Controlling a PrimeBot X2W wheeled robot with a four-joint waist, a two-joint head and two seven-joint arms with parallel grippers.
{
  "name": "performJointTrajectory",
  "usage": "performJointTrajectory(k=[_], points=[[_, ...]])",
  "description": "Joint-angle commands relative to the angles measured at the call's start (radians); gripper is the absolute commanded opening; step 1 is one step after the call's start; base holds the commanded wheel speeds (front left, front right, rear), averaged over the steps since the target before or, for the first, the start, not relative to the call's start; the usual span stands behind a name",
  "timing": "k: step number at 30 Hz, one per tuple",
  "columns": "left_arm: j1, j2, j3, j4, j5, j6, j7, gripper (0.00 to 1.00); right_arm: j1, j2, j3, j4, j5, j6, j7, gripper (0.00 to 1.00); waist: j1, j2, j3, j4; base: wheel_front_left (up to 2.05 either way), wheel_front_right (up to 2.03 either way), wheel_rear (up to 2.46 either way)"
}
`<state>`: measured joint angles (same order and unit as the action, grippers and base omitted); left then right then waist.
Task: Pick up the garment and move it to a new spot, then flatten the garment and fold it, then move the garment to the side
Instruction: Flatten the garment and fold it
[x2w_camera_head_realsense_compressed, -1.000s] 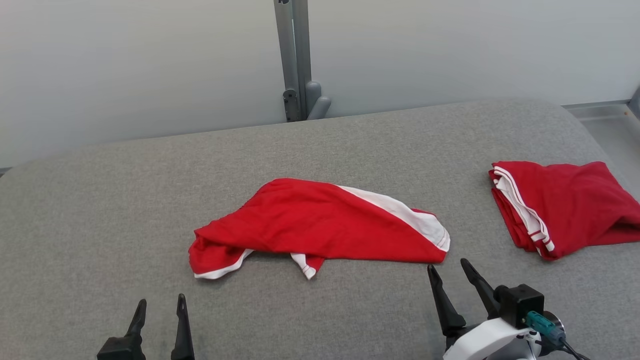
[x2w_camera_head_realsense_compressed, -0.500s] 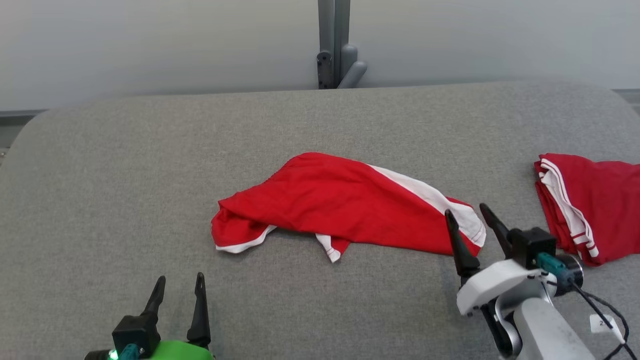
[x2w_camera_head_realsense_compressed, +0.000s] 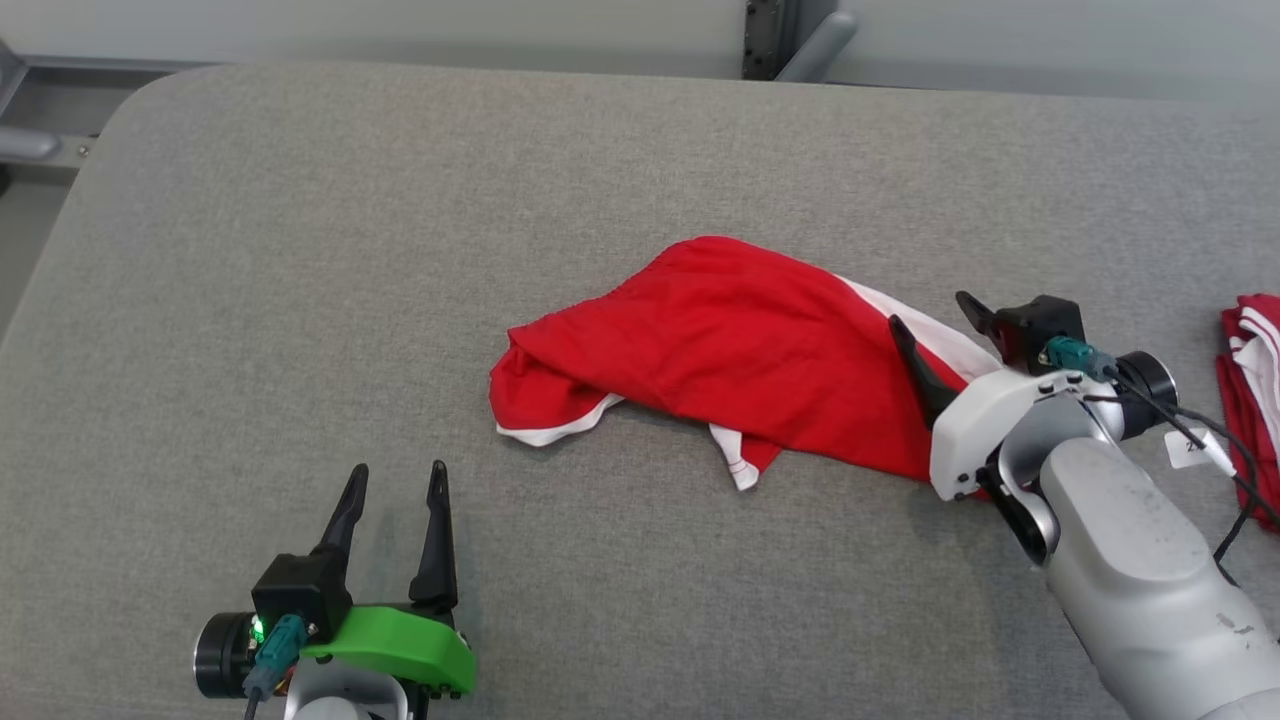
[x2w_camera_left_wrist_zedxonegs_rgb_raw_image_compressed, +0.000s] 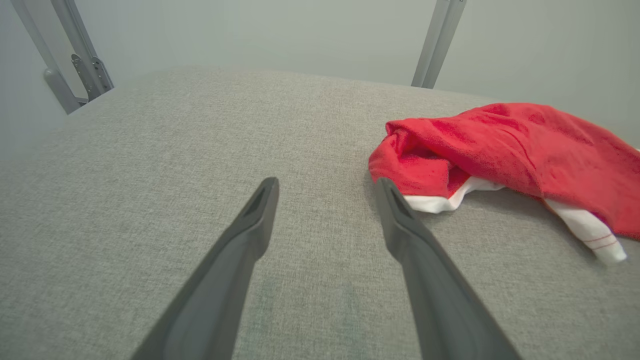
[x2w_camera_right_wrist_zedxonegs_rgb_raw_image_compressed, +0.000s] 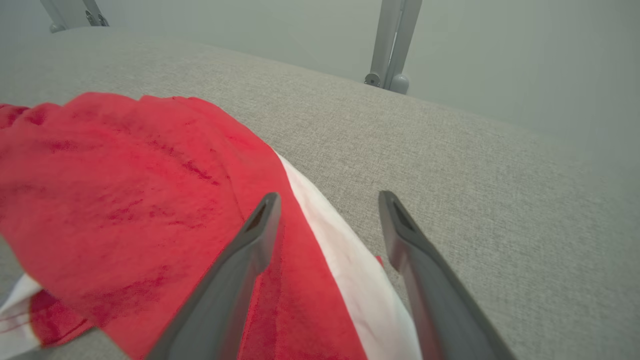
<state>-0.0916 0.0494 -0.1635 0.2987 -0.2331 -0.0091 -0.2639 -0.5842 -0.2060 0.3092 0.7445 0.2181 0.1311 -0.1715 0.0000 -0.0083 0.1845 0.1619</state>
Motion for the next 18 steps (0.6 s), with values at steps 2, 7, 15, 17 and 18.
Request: performJointTrajectory(k=[2,7,15,17,18], points=[[-0.017,0.002,-0.006,0.000,-0.009,0.007,0.000,1.00,-0.049,-0.029,0.035,0.051,0.034,-0.001,0.050,1.00,0.0000,0.0083,0.059,0.056,0.00,0.00,0.00],[-0.024,0.002,-0.014,0.001,-0.020,0.012,0.000,1.00,-0.092,-0.056,0.094,0.103,0.085,-0.001,0.113,1.00,0.0000,0.0083,0.075,0.073,0.00,0.00,0.00],[-0.039,0.002,-0.026,-0.015,-0.037,0.017,0.000,1.00,-0.166,-0.144,0.175,0.097,0.132,-0.001,0.085,0.00,0.0000,0.0083,0.112,0.098,0.00,0.00,0.00],[-0.048,0.002,-0.037,-0.021,-0.044,0.018,0.000,1.00,-0.205,-0.164,0.171,0.094,0.116,-0.001,0.066,0.00,0.0000,0.0083,0.127,0.112,0.00,0.00,0.00],[-0.053,0.002,-0.045,-0.022,-0.050,0.019,0.000,1.00,-0.230,-0.176,0.166,0.096,0.105,-0.001,0.060,0.00,0.0000,0.0083,0.136,0.122,0.00,0.00,0.00]])
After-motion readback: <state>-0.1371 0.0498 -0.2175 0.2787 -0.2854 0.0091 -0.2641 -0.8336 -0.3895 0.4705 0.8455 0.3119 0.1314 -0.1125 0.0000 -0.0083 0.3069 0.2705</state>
